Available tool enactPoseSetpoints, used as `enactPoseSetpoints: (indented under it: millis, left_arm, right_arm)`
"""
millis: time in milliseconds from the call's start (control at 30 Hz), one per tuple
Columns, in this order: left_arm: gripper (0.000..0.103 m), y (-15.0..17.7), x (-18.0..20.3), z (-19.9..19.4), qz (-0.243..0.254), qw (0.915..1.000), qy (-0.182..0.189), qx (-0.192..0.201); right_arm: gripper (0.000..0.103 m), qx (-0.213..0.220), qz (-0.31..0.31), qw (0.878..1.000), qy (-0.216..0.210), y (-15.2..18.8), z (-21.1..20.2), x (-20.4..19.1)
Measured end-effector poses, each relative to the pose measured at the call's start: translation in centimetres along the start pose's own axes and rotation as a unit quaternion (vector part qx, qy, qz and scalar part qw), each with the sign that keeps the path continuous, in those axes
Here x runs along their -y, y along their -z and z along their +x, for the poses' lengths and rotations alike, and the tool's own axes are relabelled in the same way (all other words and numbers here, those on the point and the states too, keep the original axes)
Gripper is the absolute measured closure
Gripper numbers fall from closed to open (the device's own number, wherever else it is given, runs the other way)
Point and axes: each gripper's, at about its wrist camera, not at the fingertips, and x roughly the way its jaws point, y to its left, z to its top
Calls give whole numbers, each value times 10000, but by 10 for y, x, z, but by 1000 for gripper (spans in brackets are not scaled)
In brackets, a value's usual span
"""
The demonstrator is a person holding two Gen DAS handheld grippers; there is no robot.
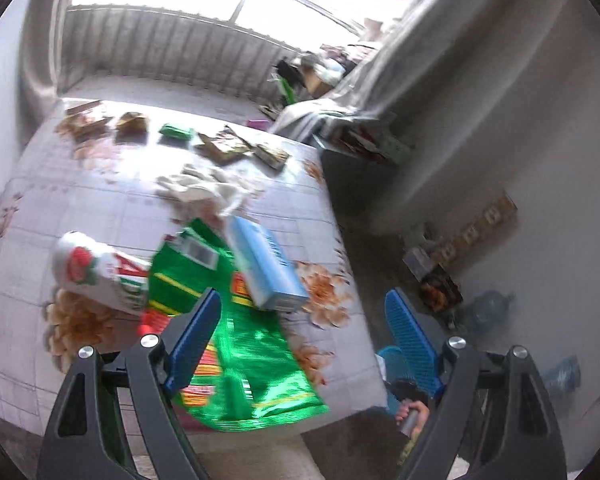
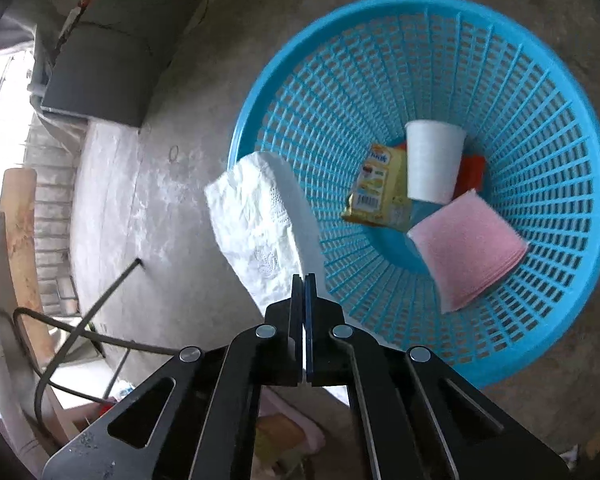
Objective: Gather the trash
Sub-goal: 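Push the tissue down into the wastebasket with the right gripper, then return both tools to the table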
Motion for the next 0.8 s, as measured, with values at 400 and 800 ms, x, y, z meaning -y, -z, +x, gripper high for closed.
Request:
enactPoseSetpoints:
  millis: [400, 800]
  left_arm:
    - [21, -5, -42, -8, -408, 9981, -359, 283]
    - [21, -8, -56, -6, -557, 9969, -472, 284]
  right_arm:
    - [103, 802, 656, 9938, 394, -44, -56, 33]
    - [60, 625, 823, 9933, 526, -44, -23, 12]
